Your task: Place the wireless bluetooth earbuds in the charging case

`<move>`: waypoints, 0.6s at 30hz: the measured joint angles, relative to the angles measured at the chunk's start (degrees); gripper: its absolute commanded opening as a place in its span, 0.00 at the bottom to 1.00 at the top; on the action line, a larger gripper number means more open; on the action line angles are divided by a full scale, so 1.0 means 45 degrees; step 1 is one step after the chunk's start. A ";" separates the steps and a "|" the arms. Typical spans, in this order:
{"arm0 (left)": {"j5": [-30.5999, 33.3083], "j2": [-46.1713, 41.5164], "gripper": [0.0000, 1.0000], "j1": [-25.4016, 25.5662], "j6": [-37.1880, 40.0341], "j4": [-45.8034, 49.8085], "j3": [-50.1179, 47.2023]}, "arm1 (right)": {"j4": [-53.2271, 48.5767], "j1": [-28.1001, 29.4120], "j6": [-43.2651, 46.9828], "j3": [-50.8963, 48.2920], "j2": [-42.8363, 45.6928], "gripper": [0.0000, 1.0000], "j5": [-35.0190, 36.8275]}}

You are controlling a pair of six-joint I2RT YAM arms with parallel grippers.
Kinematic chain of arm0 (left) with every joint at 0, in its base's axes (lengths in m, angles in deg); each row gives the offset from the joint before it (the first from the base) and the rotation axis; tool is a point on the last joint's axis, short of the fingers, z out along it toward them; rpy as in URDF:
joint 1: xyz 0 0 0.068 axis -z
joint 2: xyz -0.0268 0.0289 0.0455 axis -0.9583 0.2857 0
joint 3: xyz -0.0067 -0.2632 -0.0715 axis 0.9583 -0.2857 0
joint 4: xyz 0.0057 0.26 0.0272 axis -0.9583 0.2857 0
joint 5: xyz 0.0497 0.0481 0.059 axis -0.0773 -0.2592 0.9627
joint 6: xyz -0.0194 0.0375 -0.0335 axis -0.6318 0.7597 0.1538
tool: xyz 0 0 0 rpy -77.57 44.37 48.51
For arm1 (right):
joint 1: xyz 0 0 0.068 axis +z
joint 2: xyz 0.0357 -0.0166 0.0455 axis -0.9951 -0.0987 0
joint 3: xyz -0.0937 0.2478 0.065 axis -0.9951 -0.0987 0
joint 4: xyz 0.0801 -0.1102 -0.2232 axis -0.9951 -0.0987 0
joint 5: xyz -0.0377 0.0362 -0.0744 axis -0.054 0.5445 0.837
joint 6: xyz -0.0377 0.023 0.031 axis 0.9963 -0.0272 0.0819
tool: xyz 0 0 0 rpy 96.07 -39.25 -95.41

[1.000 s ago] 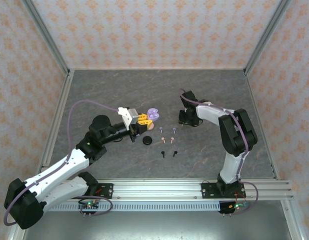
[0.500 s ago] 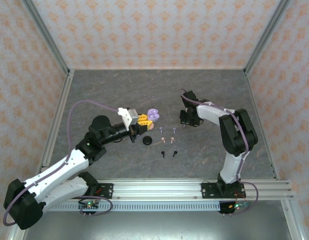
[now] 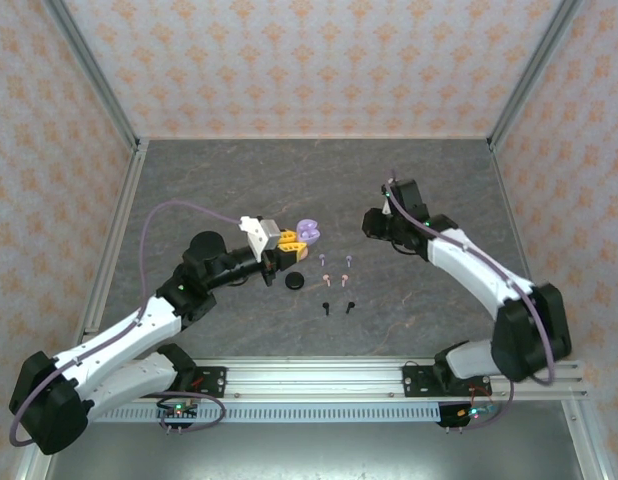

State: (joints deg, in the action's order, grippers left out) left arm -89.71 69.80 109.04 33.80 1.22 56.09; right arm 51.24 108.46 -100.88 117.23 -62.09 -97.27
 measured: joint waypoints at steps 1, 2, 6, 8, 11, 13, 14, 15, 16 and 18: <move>0.0019 0.0092 0.00 0.0005 -0.0005 -0.0029 0.0000 | 0.0097 0.0160 -0.0049 -0.0112 0.0471 0.21 -0.0015; 0.0039 0.0189 0.00 0.0005 -0.0029 -0.0092 0.0000 | 0.0248 0.0340 -0.0131 -0.0248 0.0933 0.21 -0.0015; 0.0092 0.0636 0.00 0.0005 -0.0097 -0.0413 0.0000 | 0.0680 0.1243 -0.0418 -0.0787 0.2837 0.21 0.0000; 0.0097 0.0782 0.00 0.0005 -0.0126 -0.0554 0.0000 | 0.0879 0.1700 -0.0525 -0.0860 0.3507 0.20 0.0019; 0.0175 0.0976 0.00 0.0029 -0.0131 -0.0729 0.0000 | 0.1365 0.2453 -0.0602 -0.0865 0.4182 0.21 0.0204; 0.0194 0.1064 0.00 0.0058 -0.0136 -0.0763 0.0000 | 0.1681 0.2973 -0.0622 -0.0865 0.4439 0.20 0.0335; 0.0204 0.1107 0.00 0.0063 -0.0136 -0.0797 0.0000 | 0.1826 0.3220 -0.0617 -0.0865 0.4503 0.21 0.0393; 0.0223 0.1132 0.00 0.0063 -0.0141 -0.0797 0.0000 | 0.2011 0.3502 -0.0612 -0.0865 0.4551 0.20 0.0491; 0.0228 0.1151 0.00 0.0063 -0.0155 -0.0797 0.0000 | 0.2103 0.3667 -0.0607 -0.0865 0.4566 0.20 0.0559; 0.0267 0.1161 0.00 0.0063 -0.0189 -0.0801 0.0000 | 0.2370 0.4017 -0.0607 -0.0865 0.4571 0.20 0.0665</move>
State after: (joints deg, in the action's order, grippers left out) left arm -88.51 75.02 109.32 32.95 -2.39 56.09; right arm 61.91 126.53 -103.62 113.34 -41.53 -94.27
